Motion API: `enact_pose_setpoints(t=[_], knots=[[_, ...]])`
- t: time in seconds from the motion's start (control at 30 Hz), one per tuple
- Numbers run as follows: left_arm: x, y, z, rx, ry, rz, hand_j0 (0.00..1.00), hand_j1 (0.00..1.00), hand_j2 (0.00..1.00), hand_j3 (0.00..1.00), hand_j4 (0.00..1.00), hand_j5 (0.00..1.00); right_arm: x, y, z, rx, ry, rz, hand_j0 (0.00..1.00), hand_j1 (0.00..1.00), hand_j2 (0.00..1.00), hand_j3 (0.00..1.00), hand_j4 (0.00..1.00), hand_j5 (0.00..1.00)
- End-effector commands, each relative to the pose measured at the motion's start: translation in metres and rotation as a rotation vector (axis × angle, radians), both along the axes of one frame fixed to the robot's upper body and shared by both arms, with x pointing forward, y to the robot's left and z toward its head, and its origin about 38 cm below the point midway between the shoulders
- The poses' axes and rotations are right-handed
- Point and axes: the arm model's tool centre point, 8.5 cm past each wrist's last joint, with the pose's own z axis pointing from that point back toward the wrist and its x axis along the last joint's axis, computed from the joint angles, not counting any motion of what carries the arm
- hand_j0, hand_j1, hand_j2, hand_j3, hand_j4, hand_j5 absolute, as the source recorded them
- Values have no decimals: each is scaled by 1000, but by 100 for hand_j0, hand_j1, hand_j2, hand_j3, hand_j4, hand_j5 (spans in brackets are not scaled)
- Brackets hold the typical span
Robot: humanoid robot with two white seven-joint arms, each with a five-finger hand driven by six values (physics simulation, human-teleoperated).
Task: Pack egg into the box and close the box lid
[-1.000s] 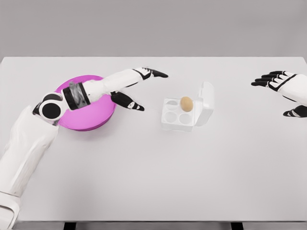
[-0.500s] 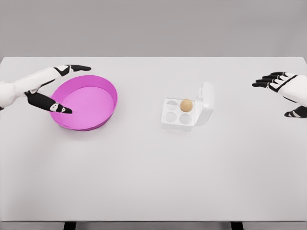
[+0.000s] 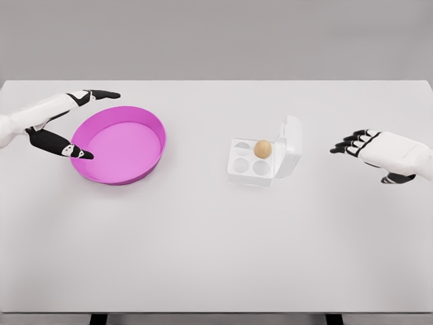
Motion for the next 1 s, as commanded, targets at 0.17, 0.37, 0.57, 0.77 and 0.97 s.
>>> enact_pose_setpoints(t=[0.17, 0.37, 0.57, 0.77, 0.97], knots=[[0, 1, 1, -5, 2, 3, 100, 100, 100, 100, 100, 100, 11, 31, -2, 32, -12, 56, 100, 100, 100, 100, 100, 100], [0, 1, 1, -5, 2, 3, 100, 100, 100, 100, 100, 100, 12, 51, -8, 23, 6, 113, 100, 100, 100, 100, 100, 100], [0, 1, 0, -5, 3, 4, 100, 100, 100, 100, 100, 100, 14, 55, -2, 32, -11, 123, 100, 100, 100, 100, 100, 100], [0, 0, 0, -6, 2, 2, 100, 100, 100, 100, 100, 100, 8, 80, 11, 66, -58, 189, 100, 100, 100, 100, 100, 100], [0, 0, 0, -6, 2, 2, 100, 100, 100, 100, 100, 100, 4, 100, 16, 137, -71, 232, 100, 100, 100, 100, 100, 100]])
